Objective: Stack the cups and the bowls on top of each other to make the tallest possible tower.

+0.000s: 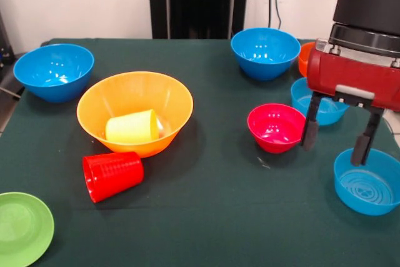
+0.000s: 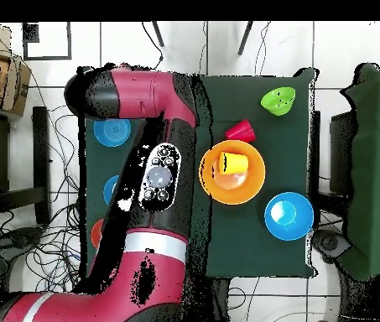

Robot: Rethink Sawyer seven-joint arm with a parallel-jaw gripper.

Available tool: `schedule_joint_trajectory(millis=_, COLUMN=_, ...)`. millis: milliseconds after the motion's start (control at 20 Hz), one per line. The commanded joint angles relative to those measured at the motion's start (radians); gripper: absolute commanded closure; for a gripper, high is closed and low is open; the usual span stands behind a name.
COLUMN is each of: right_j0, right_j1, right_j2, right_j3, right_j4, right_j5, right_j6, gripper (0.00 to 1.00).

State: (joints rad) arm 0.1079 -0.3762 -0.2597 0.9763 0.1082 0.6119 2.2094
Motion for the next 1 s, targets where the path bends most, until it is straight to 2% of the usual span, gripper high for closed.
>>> schedule_joint_trajectory(millis=50, right_j0=-0.083, right_j1=0.021, right_j2=0.166, right_j3=-0.124, right_j4=-0.049, right_j5=0.523, right_j6=-0.282, gripper=0.0)
schedule_joint_trajectory(millis=150, right_j0=-0.087, right_j1=0.025, right_j2=0.176, right_j3=-0.123, right_j4=-0.048, right_j5=0.505, right_j6=-0.275, gripper=0.0)
schedule_joint_trajectory(millis=400, right_j0=-0.08, right_j1=0.111, right_j2=0.193, right_j3=-0.156, right_j4=-0.083, right_j5=0.412, right_j6=-0.245, gripper=0.0)
schedule_joint_trajectory(millis=750, right_j0=-0.065, right_j1=0.191, right_j2=0.188, right_j3=-0.227, right_j4=-0.104, right_j5=0.387, right_j6=-0.225, gripper=0.0)
schedule_joint_trajectory(millis=1000, right_j0=-0.056, right_j1=0.213, right_j2=0.181, right_j3=-0.247, right_j4=-0.094, right_j5=0.367, right_j6=-0.195, gripper=0.0)
